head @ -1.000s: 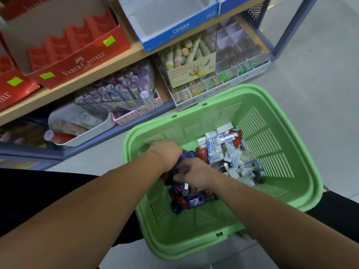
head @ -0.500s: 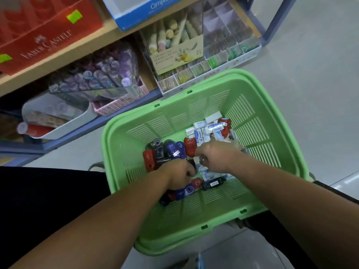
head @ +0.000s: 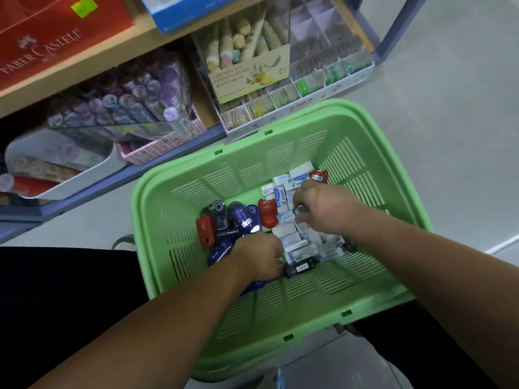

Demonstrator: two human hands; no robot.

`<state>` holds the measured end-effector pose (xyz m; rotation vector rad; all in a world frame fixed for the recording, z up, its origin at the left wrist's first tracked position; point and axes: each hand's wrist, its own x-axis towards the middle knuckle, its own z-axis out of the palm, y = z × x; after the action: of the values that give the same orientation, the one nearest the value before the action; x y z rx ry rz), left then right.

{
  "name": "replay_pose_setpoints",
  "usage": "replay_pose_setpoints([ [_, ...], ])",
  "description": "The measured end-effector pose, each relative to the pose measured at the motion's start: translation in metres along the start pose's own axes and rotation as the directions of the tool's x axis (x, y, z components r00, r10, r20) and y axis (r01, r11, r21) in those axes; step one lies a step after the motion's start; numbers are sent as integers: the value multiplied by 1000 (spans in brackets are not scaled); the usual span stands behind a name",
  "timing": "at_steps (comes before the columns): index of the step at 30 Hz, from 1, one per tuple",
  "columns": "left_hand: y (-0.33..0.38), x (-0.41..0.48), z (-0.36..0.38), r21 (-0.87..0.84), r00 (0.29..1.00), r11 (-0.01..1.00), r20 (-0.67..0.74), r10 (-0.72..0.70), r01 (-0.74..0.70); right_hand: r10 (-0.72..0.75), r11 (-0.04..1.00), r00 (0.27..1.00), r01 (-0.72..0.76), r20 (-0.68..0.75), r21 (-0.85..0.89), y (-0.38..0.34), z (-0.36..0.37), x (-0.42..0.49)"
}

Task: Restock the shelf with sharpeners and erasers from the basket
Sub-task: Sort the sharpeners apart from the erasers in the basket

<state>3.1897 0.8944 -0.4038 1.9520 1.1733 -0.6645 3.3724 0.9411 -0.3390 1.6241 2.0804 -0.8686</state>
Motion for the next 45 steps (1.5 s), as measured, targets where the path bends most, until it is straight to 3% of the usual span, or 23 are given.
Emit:
replay_pose_setpoints([
  [3, 10, 1, 11, -410, 998, 911, -27, -55, 39, 98, 991, 992, -104, -82, -82, 15, -21, -3],
  [6, 17, 2, 17, -496, 998, 866, 18, -66, 66, 130, 976, 985, -147, -116, -160, 17, -19, -5],
  [8, 19, 0, 18, -583, 994, 805, 76, -76, 106, 121, 988, 987, -131, -108, -86, 11, -12, -6],
  [11, 19, -3, 19, -573, 988, 810, 148, -48, 125, 96, 993, 990, -87, -101, 85, 8, -10, -11],
  [15, 25, -7, 15, -564, 987, 810, 120, -110, 159, 89, 972, 996, -81, -27, 221, 15, -25, -19],
  [19, 50, -11, 9, -514, 981, 838, 47, -188, 186, 68, 988, 996, -75, 53, 136, 14, -42, -30],
  [22, 50, -19, -9, -612, 989, 777, 94, -114, 147, 47, 999, 996, -49, 78, 15, 12, -42, -38],
  [26, 39, -20, -48, -771, 997, 634, 12, -79, 60, 87, 991, 987, -72, -136, 112, 23, -34, -40],
  [30, 45, 0, -71, -839, 991, 544, -58, -118, 15, 123, 977, 912, -42, -391, 209, 12, -22, -38],
  [32, 38, 11, -72, -771, 963, 635, -204, -178, -46, 133, 977, 899, -47, -418, 210, 11, -12, -35],
  [34, 17, 21, -70, -526, 902, 850, -372, -217, -12, 99, 978, 917, -17, -386, 209, 13, -4, -31],
  [36, 0, 24, -66, -250, 920, 968, -372, -123, 28, -11, 991, 961, 48, -275, 128, 13, 8, -30],
  [40, -15, 33, -50, 89, 961, 996, -277, 0, 26, -154, 960, 986, 163, 57, -230, 5, 39, -28],
  [42, -18, 39, -48, 103, 961, 995, -275, 16, 13, -167, 911, 977, 204, 131, -359, 7, 48, -25],
  [45, -21, 42, -56, -13, 972, 1000, -234, -4, 1, -181, 890, 977, 212, 113, -404, 11, 48, -21],
])
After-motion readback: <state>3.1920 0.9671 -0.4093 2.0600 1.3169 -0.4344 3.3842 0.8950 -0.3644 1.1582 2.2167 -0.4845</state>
